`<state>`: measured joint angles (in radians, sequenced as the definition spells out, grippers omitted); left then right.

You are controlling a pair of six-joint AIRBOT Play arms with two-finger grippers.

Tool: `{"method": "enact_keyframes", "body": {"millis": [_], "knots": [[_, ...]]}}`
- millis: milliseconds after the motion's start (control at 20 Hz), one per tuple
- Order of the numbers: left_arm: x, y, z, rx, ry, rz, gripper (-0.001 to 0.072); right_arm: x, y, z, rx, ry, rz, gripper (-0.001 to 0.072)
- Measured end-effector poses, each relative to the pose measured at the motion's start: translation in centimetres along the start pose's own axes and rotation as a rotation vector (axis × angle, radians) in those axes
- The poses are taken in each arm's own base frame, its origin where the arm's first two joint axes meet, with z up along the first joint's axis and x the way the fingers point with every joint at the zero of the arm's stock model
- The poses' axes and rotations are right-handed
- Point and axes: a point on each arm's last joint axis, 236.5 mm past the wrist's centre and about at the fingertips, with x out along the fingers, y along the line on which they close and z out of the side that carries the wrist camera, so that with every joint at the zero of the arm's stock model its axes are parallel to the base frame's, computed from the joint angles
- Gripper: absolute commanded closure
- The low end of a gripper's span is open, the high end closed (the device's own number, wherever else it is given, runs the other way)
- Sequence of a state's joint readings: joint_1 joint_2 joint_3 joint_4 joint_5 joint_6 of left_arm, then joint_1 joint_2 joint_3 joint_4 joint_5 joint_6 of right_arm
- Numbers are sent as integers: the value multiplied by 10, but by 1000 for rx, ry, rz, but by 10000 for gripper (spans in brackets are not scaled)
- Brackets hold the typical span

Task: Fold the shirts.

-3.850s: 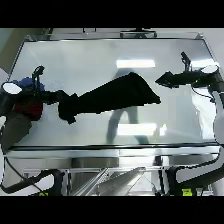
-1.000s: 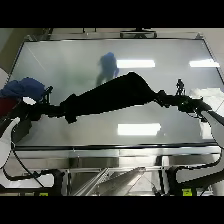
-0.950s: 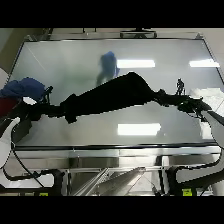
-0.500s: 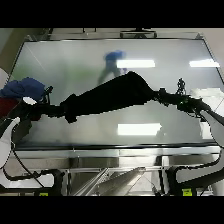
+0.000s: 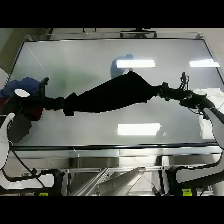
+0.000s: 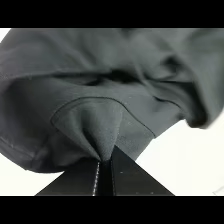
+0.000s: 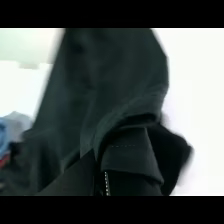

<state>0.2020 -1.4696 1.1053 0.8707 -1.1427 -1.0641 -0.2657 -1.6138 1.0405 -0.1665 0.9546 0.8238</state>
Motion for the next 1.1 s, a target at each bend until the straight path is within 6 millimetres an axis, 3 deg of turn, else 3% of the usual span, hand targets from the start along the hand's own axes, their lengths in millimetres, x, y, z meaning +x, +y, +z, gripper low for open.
{"method": "enact_keyframes", "body": {"millis": [250, 400, 550, 800, 950, 1100], "knots": [[-75, -67, 47, 157, -139, -67, 685, -56, 84, 41, -181, -118, 93, 692], [-118, -105, 65, 241, -243, -91, 685, -97, 127, 52, -291, -195, 111, 692], [-153, -140, 66, 307, -315, -119, 685, -136, 168, 51, -394, -258, 132, 692], [-213, -200, 45, 425, -432, -209, 684, -203, 235, 39, -568, -402, 138, 691], [-237, -208, 37, 452, -494, -211, 685, -215, 244, 31, -614, -417, 107, 691], [-218, -194, 26, 396, -449, -239, 684, -188, 209, 26, -515, -310, 31, 691]]}}
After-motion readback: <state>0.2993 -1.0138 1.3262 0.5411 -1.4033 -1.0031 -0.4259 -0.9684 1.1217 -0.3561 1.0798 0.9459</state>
